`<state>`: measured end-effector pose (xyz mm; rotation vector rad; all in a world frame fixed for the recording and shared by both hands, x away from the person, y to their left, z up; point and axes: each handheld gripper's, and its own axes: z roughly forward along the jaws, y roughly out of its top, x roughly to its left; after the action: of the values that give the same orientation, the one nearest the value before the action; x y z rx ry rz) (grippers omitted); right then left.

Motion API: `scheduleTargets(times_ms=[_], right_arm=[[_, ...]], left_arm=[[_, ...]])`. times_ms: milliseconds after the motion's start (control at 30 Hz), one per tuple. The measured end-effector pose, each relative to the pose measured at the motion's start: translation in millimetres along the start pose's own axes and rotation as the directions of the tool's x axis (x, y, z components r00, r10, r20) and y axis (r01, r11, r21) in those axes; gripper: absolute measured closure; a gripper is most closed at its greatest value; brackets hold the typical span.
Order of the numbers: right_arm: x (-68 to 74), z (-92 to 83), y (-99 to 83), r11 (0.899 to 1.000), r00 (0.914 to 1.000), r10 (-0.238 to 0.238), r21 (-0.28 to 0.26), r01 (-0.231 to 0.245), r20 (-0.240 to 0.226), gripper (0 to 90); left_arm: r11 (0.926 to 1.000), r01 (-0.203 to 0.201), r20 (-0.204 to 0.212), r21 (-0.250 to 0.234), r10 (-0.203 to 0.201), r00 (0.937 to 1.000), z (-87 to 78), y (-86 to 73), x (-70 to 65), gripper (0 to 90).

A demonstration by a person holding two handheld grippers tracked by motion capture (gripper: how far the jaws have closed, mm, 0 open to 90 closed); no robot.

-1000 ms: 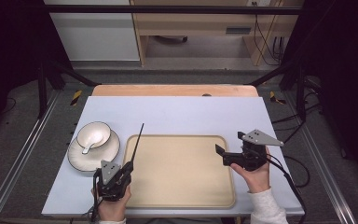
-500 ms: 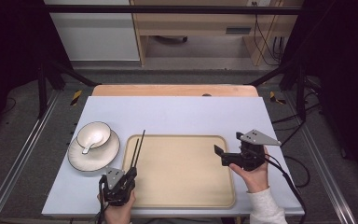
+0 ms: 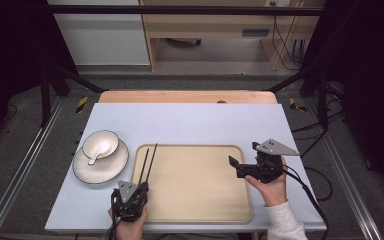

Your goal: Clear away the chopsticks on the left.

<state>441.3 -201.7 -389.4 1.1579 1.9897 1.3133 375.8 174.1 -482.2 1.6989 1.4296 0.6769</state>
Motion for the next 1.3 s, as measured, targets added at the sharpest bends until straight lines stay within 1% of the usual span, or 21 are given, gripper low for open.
scheduleTargets(times_ms=[133, 233, 300, 467, 533, 767, 867, 900, 1033, 1133, 1167, 1267, 1300], right_arm=[[0.0, 0.1, 0.0, 1.0, 1.0, 0.0, 0.0, 0.0, 0.0, 5.9], [0.3, 0.3, -0.1, 1.0, 1.0, 0.002, 0.001, -0.002, 0.0, 5.9], [0.2, 0.4, -0.1, 1.0, 1.0, 0.002, 0.001, -0.002, 0.0, 5.9], [0.3, 1.1, -0.4, 1.0, 1.0, 0.0, 0.005, 0.0, 0.001, 5.9], [0.4, 1.4, -0.5, 1.0, 1.0, 0.0, 0.005, 0.0, 0.002, 5.9], [0.6, 1.8, -0.8, 1.0, 1.0, 0.0, 0.006, 0.0, -0.001, 5.9], [0.6, 2.1, -0.9, 1.0, 1.0, -0.002, 0.008, 0.002, -0.001, 5.9], [0.6, 1.9, -0.8, 1.0, 1.0, 0.0, 0.006, 0.0, -0.001, 5.9], [0.1, 0.7, -0.3, 1.0, 1.0, 0.0, 0.003, 0.0, 0.001, 5.9], [-0.2, -0.1, -0.1, 1.0, 1.0, 0.0, 0.0, 0.0, 0.002, 5.9], [-0.2, -0.1, -0.1, 1.0, 1.0, 0.0, 0.0, 0.0, 0.002, 5.9], [-0.7, -1.1, 0.3, 1.0, 1.0, 0.001, -0.003, -0.001, 0.004, 5.8], [-0.9, -1.4, 0.5, 1.0, 1.0, 0.001, -0.004, -0.001, 0.006, 5.8]], left_arm=[[0.9999, 0.001, -0.005, 0.016, -0.001, 1.0, 1.5, -0.1, 0.4, 85.7], [0.9996, -0.008, -0.011, 0.026, 0.008, 0.9999, 2.5, -0.2, 0.1, 85.6], [0.9991, -0.008, -0.016, 0.042, 0.008, 0.9998, 4.2, -0.4, -0.3, 85.6], [0.9985, -0.009, -0.018, 0.055, 0.01, 0.9998, 5.7, -0.3, -0.5, 85.4], [0.9973, -0.013, -0.018, 0.073, 0.015, 0.9997, 7.8, -0.5, -1.1, 85.3], [0.9971, -0.017, -0.018, 0.074, 0.018, 0.9997, 8.1, 0.0, -1.9, 85.2], [0.9962, -0.028, -0.014, 0.082, 0.029, 0.9995, 8.3, 0.8, -2.6, 85.1], [0.9963, -0.026, -0.013, 0.082, 0.027, 0.9995, 8.4, 0.9, -2.6, 85.1], [0.9961, -0.028, -0.003, 0.083, 0.028, 0.9996, 7.7, 1.2, -2.1, 84.5], [0.9976, -0.028, 0.015, 0.063, 0.028, 0.9995, 4.7, 3.7, -1.1, 81.9], [0.9976, -0.028, 0.015, 0.063, 0.028, 0.9995, 4.7, 3.7, -1.1, 80.7], [0.9985, -0.036, 0.048, 0.042, 0.034, 0.9982, -2.5, 14.7, 2.9, 76.3], [0.9989, -0.034, 0.068, 0.03, 0.032, 0.9972, -3.5, 18.7, 3.6, 74.4]])
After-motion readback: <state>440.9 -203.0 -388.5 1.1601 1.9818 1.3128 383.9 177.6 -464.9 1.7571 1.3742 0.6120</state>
